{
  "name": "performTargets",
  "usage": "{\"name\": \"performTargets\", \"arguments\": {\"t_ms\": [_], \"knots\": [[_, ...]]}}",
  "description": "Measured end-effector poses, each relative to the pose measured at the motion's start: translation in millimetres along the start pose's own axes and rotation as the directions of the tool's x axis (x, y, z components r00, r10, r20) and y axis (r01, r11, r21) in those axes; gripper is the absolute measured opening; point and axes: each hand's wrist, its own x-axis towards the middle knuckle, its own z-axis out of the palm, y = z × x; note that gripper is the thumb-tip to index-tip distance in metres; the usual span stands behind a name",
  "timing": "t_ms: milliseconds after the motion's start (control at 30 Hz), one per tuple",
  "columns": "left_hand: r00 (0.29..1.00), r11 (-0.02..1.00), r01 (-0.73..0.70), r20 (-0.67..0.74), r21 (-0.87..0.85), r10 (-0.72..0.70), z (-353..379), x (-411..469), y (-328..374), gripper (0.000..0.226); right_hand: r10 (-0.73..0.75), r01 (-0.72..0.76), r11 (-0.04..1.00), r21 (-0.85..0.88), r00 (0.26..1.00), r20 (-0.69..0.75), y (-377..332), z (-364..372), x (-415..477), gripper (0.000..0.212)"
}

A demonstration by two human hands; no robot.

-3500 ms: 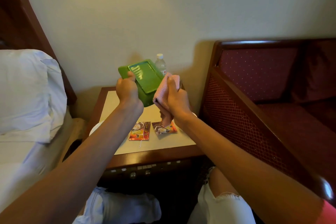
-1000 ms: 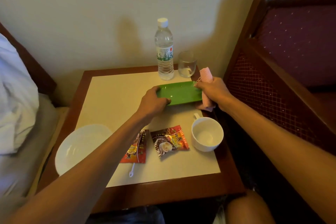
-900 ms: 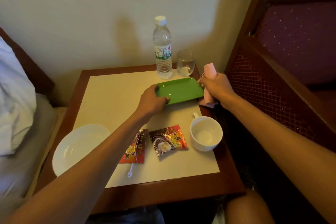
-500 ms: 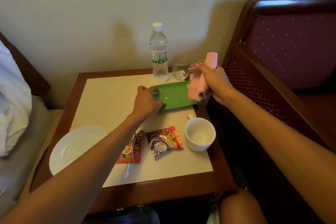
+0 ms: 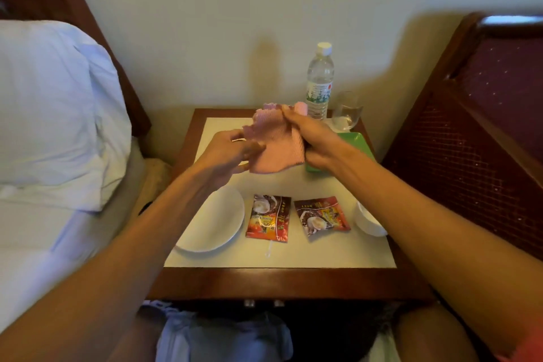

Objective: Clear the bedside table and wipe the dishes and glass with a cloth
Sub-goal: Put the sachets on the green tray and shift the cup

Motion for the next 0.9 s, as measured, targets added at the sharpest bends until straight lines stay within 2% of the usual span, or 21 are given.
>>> {"name": "performTargets", "arguments": {"t_ms": [33, 100, 167, 200, 233, 267, 300, 333, 433, 500, 567, 633, 667, 767, 900], "knots": [[0.998, 0.999, -0.013, -0.056, 0.031, 0.015, -10, 2, -1, 0.026, -0.003, 0.004, 0.999, -0.053, 1.000, 0.018, 2, 4, 2, 0.046], [0.986, 0.995, -0.018, -0.166, 0.102, 0.034, -30, 7, -7, 0.018, 0.003, 0.004, 0.959, -0.283, 1.000, 0.024, 2, 8, -1, 0.055], [0.963, 0.954, 0.040, -0.265, 0.296, 0.042, -49, 14, -17, 0.017, -0.023, 0.005, 0.837, -0.548, 0.999, -0.026, 3, 4, -3, 0.067], [0.953, 0.873, 0.107, -0.299, 0.476, 0.046, -56, 15, -24, 0.027, -0.076, 0.029, 0.756, -0.654, 0.996, -0.043, 4, 0, -5, 0.068], [0.942, 0.743, 0.179, -0.330, 0.645, 0.059, -61, 13, -30, 0.045, -0.129, 0.059, 0.670, -0.740, 0.991, -0.037, 6, -5, -8, 0.062], [0.932, 0.635, 0.205, -0.346, 0.745, 0.105, -62, 11, -36, 0.060, -0.153, 0.078, 0.589, -0.804, 0.988, -0.015, 8, -10, -11, 0.055], [0.928, 0.588, 0.173, -0.330, 0.790, 0.171, -60, 6, -40, 0.065, -0.138, 0.088, 0.518, -0.851, 0.990, 0.018, 10, -18, -13, 0.047], [0.934, 0.596, 0.087, -0.274, 0.798, 0.230, -56, 0, -42, 0.062, -0.095, 0.088, 0.453, -0.887, 0.994, 0.050, 11, -24, -16, 0.041], [0.962, 0.578, -0.226, 0.086, 0.784, 0.260, -35, -19, -44, 0.044, 0.139, 0.050, 0.307, -0.950, 0.986, 0.097, 17, -38, -31, 0.038], [0.945, 0.500, -0.322, 0.246, 0.804, 0.214, -17, -31, -46, 0.048, 0.253, 0.038, 0.204, -0.978, 0.963, 0.090, 24, -42, -41, 0.047], [0.933, 0.370, -0.360, 0.333, 0.856, 0.137, 0, -41, -47, 0.058, 0.273, 0.073, 0.048, -0.996, 0.958, 0.083, 31, -45, -50, 0.058], [0.937, 0.225, -0.349, 0.348, 0.910, 0.045, 12, -44, -49, 0.064, 0.234, 0.106, -0.065, -0.992, 0.968, 0.088, 37, -46, -56, 0.065], [0.944, 0.202, -0.327, 0.329, 0.923, 0.022, 16, -45, -49, 0.063, 0.214, 0.120, -0.087, -0.989, 0.972, 0.099, 40, -47, -58, 0.067], [0.959, 0.200, -0.285, 0.281, 0.938, 0.046, 23, -44, -47, 0.057, 0.207, 0.148, -0.101, -0.984, 0.970, 0.125, 40, -49, -64, 0.068], [0.968, 0.239, -0.251, 0.243, 0.938, 0.064, 26, -47, -44, 0.072, 0.230, 0.163, -0.118, -0.980, 0.964, 0.133, 36, -48, -70, 0.071]]}}
